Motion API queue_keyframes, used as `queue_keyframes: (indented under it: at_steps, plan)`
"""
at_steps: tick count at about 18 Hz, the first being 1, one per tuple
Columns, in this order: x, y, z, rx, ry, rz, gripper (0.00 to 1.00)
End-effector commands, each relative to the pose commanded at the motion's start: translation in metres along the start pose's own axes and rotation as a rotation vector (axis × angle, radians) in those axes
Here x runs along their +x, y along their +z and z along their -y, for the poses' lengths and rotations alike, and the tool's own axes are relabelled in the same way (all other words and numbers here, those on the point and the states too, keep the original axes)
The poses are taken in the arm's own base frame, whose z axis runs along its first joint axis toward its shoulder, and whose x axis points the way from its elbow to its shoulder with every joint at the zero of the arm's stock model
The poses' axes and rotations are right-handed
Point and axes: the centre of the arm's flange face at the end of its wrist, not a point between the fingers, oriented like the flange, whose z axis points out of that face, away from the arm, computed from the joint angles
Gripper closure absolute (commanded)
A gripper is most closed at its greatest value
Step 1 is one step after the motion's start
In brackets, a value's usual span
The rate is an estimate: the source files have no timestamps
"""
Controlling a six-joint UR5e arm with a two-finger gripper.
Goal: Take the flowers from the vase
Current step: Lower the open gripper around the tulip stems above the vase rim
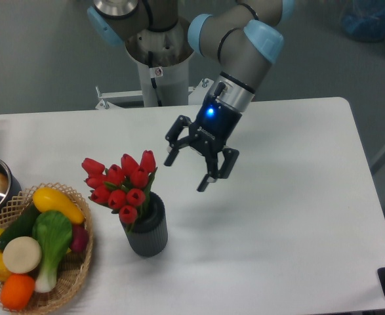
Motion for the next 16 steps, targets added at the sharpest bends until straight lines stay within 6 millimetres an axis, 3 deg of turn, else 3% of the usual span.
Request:
queue_keyframes:
  at_steps: [10,16]
  plan:
    - [0.007,0.015,-0.006,0.089,-0.018,-0.049,0.00]
    - [0.012,0.051,-0.012,0.097,0.035,-0.115,0.00]
